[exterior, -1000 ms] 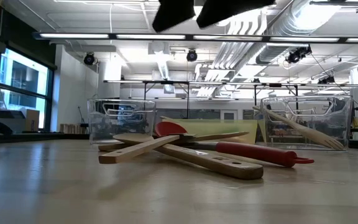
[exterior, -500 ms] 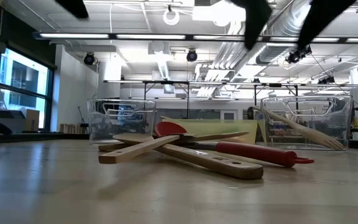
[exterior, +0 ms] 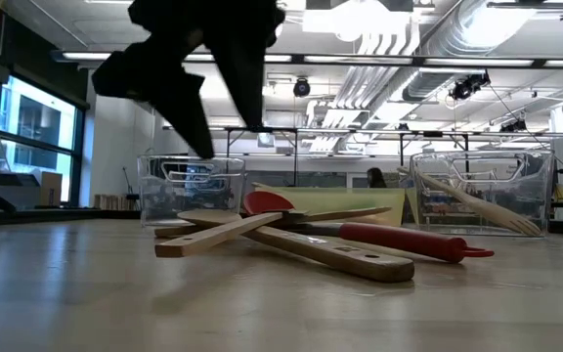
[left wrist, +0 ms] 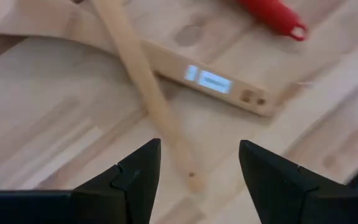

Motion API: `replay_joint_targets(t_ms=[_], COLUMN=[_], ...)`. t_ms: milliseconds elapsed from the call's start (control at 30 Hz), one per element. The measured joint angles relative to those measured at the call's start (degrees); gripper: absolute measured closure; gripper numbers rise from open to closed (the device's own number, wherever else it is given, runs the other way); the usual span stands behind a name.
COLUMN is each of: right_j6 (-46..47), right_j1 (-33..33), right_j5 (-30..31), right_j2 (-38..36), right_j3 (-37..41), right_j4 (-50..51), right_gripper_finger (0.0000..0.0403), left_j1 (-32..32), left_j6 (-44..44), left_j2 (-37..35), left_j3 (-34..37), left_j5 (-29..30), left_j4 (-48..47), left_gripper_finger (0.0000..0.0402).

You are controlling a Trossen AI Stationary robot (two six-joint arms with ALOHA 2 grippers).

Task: Pick & Place Kitchen Items
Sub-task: Put the gray spatula into the yellow bin

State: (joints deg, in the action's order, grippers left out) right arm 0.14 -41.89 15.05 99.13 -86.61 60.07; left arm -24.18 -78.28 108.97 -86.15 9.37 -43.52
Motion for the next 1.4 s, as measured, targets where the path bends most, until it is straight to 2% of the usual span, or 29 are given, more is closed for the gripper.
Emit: replay_joint_targets(t_ms=[500,1000,1400], right_j6=[1.8,3.1,2.8], right_j1=[-5.5,-5.8,-5.8], right_j5=[0.0,0.0,0.0], right_j2=[-0.1,-0.1,0.0], right_j3=[0.0,0.0,0.0], right_j4=[2.6,2.5,1.7], right_gripper_finger=[0.0133,0.0133,0.0133], left_j1=[0.2,0.2,1.1], left_j6=[-3.5,-4.1,-2.8], left_j2=[3.7,4.8,9.1], left_j3=[0.0,0.0,-0.1], left_j5=[0.3,0.7,-1.3], left_j4=[0.0,0.2,3.2], left_gripper_finger=[0.019,0.019,0.019])
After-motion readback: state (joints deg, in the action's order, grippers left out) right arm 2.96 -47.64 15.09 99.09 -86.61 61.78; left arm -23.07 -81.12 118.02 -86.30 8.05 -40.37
